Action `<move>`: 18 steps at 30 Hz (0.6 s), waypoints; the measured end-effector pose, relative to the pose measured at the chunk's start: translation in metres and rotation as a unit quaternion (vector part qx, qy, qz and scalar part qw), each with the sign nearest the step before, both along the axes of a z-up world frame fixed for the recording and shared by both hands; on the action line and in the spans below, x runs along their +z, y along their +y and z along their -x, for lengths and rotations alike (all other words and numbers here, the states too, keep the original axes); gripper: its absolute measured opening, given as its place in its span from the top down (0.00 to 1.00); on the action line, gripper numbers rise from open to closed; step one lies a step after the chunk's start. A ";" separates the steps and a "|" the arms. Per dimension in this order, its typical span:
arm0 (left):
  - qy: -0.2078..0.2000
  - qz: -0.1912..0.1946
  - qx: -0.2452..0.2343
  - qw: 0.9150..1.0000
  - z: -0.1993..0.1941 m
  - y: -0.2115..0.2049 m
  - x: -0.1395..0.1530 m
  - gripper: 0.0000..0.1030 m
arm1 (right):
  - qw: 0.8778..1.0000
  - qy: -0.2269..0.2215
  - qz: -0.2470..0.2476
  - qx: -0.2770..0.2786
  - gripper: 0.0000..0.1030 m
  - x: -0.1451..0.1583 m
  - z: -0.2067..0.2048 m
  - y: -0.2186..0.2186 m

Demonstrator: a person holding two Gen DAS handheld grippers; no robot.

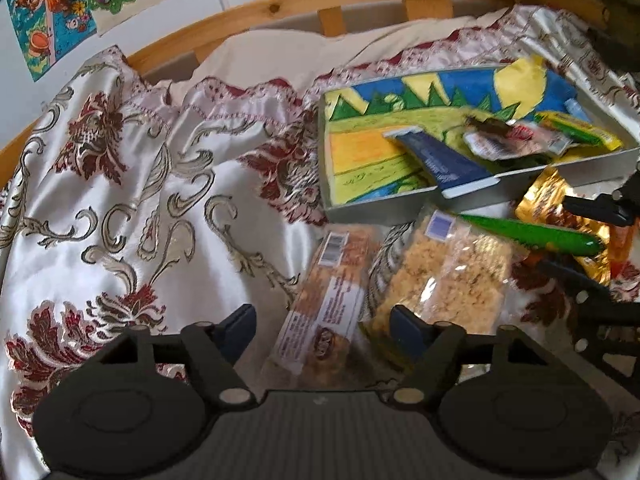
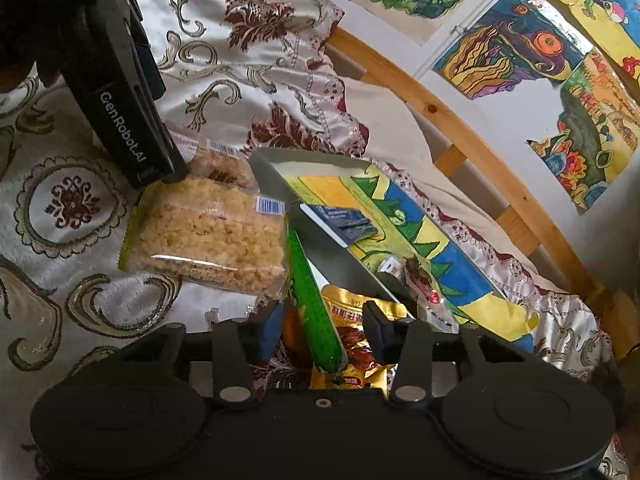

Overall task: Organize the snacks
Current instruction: 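Close left gripper on the cereal-bar packet while right gripper closes on the green stick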

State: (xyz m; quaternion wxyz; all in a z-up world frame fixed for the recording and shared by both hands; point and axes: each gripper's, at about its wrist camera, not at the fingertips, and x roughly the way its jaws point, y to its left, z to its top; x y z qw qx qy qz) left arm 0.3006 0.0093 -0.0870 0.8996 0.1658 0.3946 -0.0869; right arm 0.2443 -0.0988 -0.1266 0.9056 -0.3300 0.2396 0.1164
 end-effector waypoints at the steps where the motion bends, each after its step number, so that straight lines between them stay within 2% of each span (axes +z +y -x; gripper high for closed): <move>1: 0.002 0.000 0.002 1.000 0.000 0.000 -0.001 0.37 | 1.000 0.004 -0.001 0.000 0.65 -0.001 -0.001 0.000; 2: 0.005 0.003 -0.001 1.000 -0.001 0.001 -0.001 0.43 | 1.000 0.008 -0.005 0.000 0.72 -0.001 -0.002 0.000; 3: 0.009 0.006 -0.004 1.000 -0.001 0.001 0.000 0.44 | 1.000 0.012 -0.008 -0.002 0.73 -0.001 -0.003 -0.001; 9: 0.025 -0.003 -0.010 1.000 -0.005 0.001 -0.003 0.43 | 1.000 0.017 -0.009 -0.007 0.76 -0.002 -0.003 0.000; 12: 0.043 0.023 0.003 0.999 -0.009 0.007 -0.002 0.47 | 1.000 0.023 -0.004 -0.005 0.77 -0.003 -0.001 0.002; 14: 0.056 0.043 0.005 0.997 -0.009 0.010 0.000 0.58 | 1.000 0.026 -0.003 -0.004 0.78 -0.003 -0.001 0.002; 18: 0.076 0.070 0.018 0.994 -0.008 0.010 0.001 0.61 | 0.999 0.034 -0.010 -0.004 0.79 -0.001 0.001 0.001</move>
